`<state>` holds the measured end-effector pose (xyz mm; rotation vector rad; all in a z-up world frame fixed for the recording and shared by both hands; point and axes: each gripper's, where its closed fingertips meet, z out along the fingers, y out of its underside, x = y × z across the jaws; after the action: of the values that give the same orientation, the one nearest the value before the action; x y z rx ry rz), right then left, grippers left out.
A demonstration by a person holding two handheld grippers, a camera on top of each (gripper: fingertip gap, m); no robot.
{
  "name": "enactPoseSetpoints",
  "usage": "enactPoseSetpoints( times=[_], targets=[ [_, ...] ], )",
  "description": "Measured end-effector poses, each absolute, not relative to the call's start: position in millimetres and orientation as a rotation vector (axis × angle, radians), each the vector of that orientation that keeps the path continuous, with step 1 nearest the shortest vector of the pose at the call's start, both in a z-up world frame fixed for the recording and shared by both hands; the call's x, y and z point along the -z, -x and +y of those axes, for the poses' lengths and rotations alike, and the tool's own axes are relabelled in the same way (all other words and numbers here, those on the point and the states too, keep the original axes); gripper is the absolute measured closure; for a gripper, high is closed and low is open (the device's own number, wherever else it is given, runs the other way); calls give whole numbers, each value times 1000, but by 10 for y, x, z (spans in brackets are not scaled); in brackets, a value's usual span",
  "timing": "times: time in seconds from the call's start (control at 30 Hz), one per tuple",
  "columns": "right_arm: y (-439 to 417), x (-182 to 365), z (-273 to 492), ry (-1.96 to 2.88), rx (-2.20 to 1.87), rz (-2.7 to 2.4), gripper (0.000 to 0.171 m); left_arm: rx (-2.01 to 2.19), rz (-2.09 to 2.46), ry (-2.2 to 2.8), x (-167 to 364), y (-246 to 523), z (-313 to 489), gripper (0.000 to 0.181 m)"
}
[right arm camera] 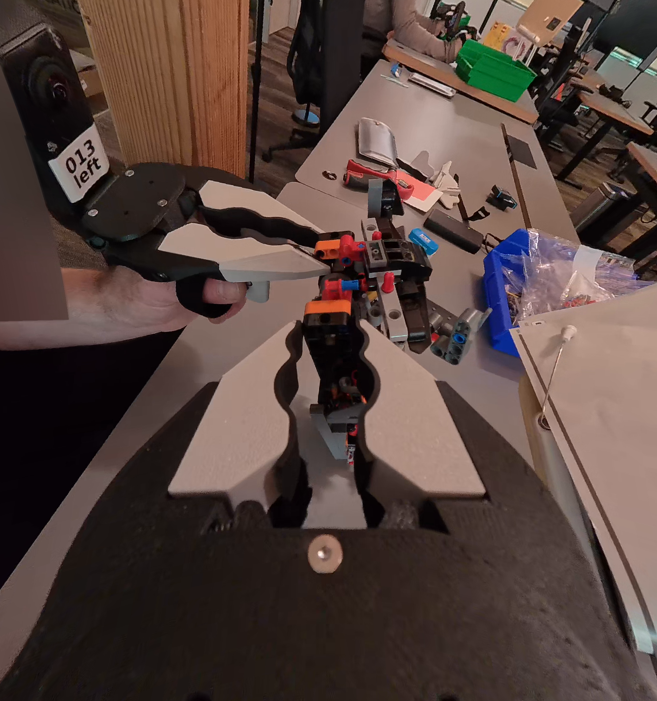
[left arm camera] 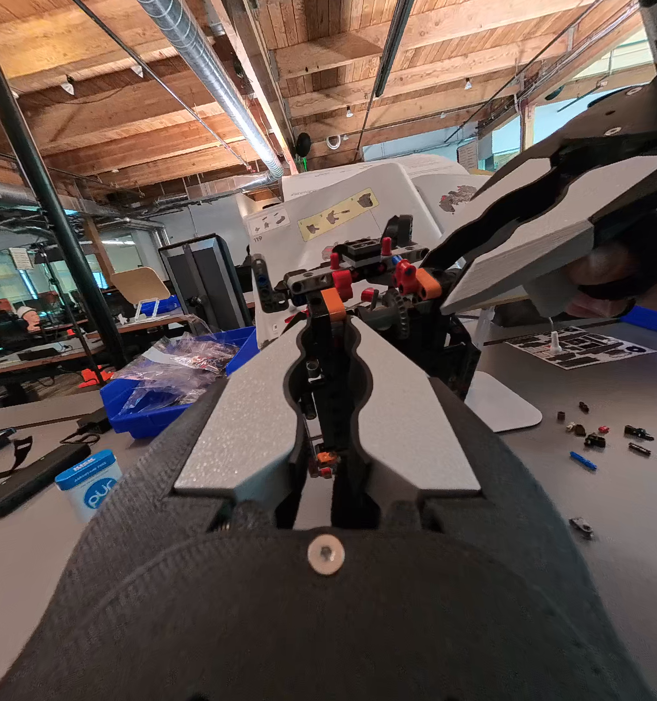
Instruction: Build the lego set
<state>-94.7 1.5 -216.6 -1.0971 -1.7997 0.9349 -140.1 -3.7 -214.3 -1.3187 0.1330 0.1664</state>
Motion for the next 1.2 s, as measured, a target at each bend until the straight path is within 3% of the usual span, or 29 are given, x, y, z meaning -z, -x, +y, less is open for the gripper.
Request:
enactPoseSetpoints(
  times=[1.2],
  targets=[
    [960,2197,15,1085,-733,-1807,149,-163,125,1321,2146,1406,-30,168]
  ],
)
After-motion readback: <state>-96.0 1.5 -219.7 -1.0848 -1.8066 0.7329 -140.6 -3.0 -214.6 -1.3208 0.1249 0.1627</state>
